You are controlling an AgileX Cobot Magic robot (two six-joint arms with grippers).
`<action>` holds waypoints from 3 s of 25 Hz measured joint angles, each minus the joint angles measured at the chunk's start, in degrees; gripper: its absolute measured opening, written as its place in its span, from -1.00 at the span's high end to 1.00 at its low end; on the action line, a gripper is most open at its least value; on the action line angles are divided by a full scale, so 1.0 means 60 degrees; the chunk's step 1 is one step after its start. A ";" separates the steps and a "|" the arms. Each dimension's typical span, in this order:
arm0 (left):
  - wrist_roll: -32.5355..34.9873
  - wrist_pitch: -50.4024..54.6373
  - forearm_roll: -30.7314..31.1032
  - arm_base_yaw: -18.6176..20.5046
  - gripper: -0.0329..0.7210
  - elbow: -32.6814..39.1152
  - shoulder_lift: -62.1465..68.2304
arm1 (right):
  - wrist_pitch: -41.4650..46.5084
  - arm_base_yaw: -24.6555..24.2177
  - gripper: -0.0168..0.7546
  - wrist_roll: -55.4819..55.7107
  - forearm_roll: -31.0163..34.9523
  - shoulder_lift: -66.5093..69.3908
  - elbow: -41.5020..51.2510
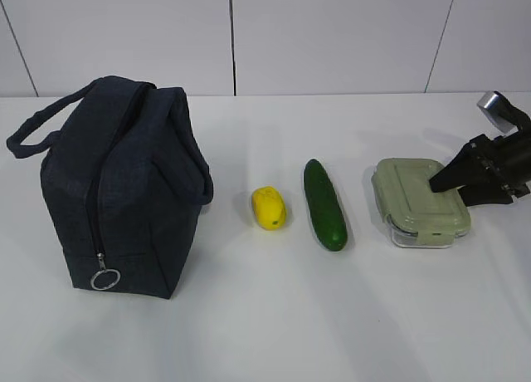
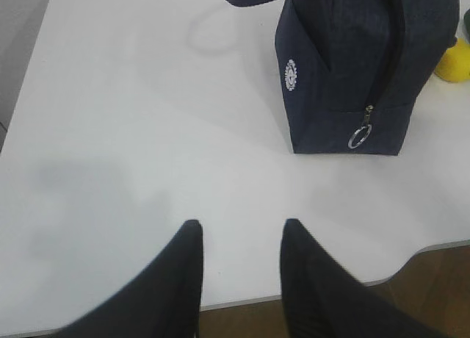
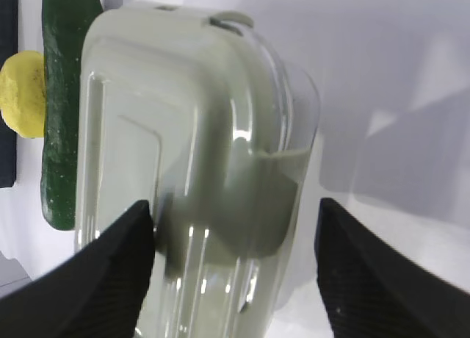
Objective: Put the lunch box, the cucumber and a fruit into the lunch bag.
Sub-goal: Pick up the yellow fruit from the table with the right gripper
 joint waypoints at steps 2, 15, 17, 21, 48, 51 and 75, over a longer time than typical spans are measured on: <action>0.0000 0.0000 0.0000 0.0000 0.28 0.0000 0.0000 | -0.0016 0.0000 -0.35 0.0084 0.0000 0.0000 0.0000; 0.0000 0.0000 0.0000 0.0000 0.28 0.0000 0.0000 | -0.0016 0.0000 -0.35 0.0492 -0.0157 0.0000 0.0000; 0.0000 0.0000 0.0000 0.0000 0.28 0.0000 0.0000 | 0.0003 0.0000 -0.34 0.0492 -0.0193 0.0000 0.0000; 0.0000 0.0000 0.0000 0.0000 0.28 0.0000 0.0000 | 0.0024 0.0000 -0.33 0.0512 -0.0193 0.0000 0.0000; 0.0000 0.0000 0.0000 0.0000 0.28 0.0000 0.0000 | 0.0138 0.0000 0.01 0.0565 -0.0028 0.0000 0.0022; 0.0000 0.0000 0.0000 0.0000 0.28 0.0000 0.0000 | 0.0138 0.0000 0.02 0.0565 -0.0028 0.0000 0.0022; 0.0000 0.0000 0.0000 0.0000 0.28 0.0000 0.0000 | 0.0066 0.0000 0.03 0.1458 -0.0230 -0.0150 0.0044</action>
